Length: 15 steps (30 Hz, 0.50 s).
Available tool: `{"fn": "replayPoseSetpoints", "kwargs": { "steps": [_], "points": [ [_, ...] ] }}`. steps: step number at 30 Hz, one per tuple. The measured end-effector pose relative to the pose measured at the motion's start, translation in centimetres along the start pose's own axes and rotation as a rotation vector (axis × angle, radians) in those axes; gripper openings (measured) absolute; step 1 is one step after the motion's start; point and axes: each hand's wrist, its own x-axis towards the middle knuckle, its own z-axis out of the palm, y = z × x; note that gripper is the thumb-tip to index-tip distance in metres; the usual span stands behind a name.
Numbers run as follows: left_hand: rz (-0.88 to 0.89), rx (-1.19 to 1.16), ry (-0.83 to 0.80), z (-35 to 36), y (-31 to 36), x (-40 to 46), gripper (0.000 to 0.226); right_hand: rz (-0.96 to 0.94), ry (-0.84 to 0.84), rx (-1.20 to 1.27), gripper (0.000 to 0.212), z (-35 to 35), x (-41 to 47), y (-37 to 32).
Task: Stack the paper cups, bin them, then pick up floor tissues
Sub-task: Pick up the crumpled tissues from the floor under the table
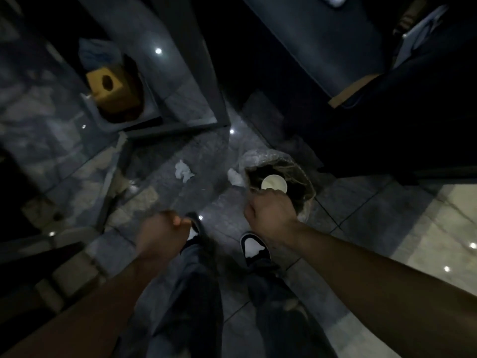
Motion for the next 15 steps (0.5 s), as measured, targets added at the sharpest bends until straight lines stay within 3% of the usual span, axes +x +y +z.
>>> {"fn": "replayPoseSetpoints", "kwargs": {
  "steps": [2, 7, 11, 15],
  "points": [
    [-0.011, -0.008, 0.040, 0.0, -0.5, -1.7, 0.037, -0.088, -0.033, -0.014, 0.022, 0.3, 0.1, -0.4],
    [0.089, 0.021, 0.164, 2.2, -5.3, -3.9, 0.028, -0.183, -0.169, -0.139, 0.042, 2.0, 0.5, -2.7],
    [0.147, 0.195, 0.097, 5.7, -10.9, -3.9, 0.049, -0.276, -0.250, -0.245, 0.047, 5.8, 1.1, -4.6],
    [0.135, 0.191, 0.110, 9.5, -15.5, -3.6, 0.050, -0.385, -0.281, -0.293, 0.050, 9.8, 1.6, -6.8]
  ]
}}
